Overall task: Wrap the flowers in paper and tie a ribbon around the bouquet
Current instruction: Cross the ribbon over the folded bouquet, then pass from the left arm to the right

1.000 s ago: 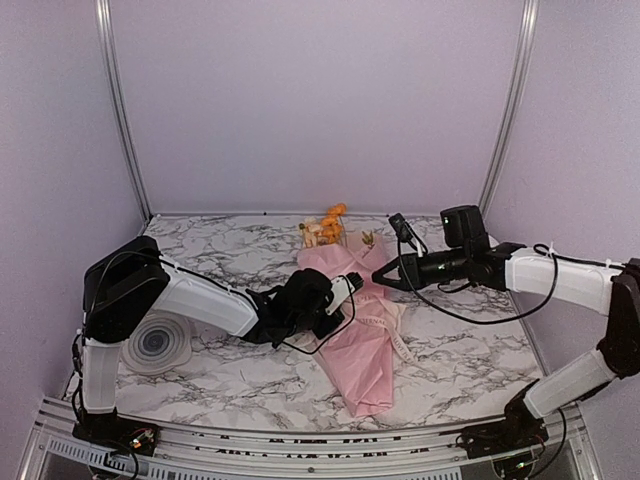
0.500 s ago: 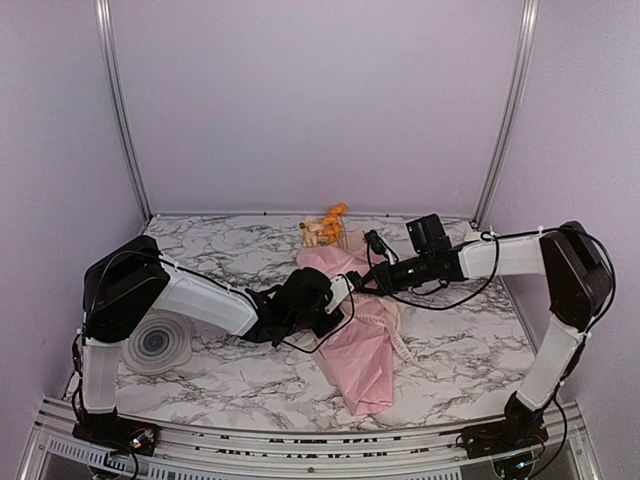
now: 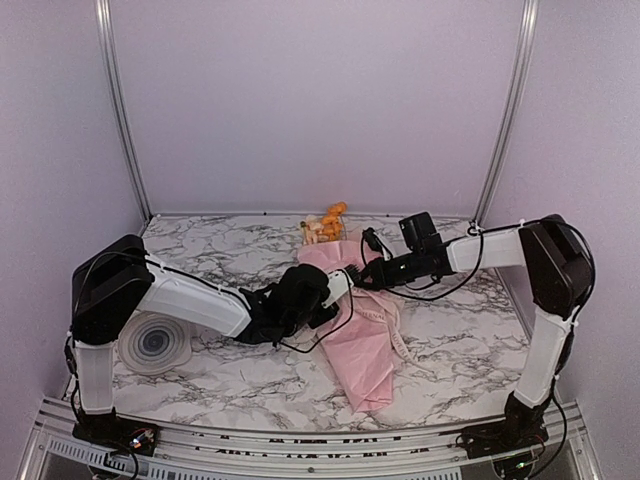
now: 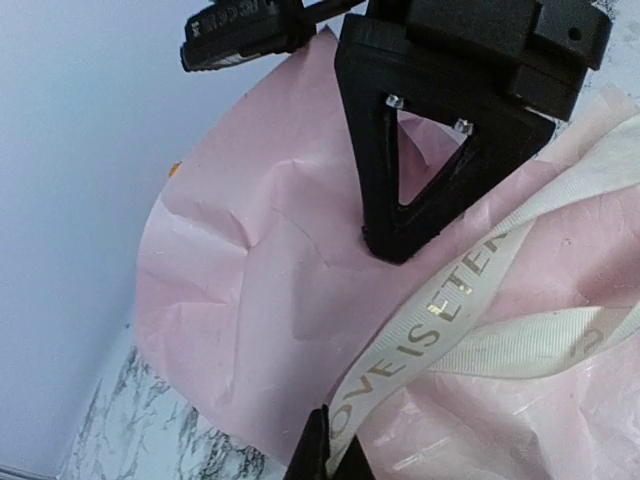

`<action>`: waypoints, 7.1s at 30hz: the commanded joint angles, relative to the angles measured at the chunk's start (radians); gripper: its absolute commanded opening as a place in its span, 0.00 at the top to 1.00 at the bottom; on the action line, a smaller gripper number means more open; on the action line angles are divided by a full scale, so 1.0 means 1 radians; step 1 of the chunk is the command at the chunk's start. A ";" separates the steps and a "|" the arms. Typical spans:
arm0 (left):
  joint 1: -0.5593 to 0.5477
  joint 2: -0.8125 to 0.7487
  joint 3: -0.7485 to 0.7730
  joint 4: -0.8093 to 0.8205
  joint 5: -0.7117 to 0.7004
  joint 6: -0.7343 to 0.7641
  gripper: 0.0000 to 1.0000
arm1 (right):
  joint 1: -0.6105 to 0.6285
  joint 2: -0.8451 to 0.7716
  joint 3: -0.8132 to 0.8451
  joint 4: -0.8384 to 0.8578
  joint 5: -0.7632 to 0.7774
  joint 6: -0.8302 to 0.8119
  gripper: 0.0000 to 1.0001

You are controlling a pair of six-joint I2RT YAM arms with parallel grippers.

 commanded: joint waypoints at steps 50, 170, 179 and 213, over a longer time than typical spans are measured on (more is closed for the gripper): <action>0.039 0.154 0.389 -0.459 0.655 -0.063 0.84 | -0.024 0.006 -0.039 -0.041 0.055 -0.045 0.81; 0.162 0.300 0.454 -0.348 0.561 -0.568 1.00 | -0.079 -0.111 -0.192 0.153 -0.137 0.048 0.78; 0.162 0.308 0.454 -0.340 0.557 -0.564 1.00 | -0.078 -0.146 -0.247 0.200 -0.189 0.043 0.59; 0.153 -0.077 0.308 -0.596 0.643 -0.339 0.36 | -0.084 0.029 -0.154 0.113 0.069 0.086 1.00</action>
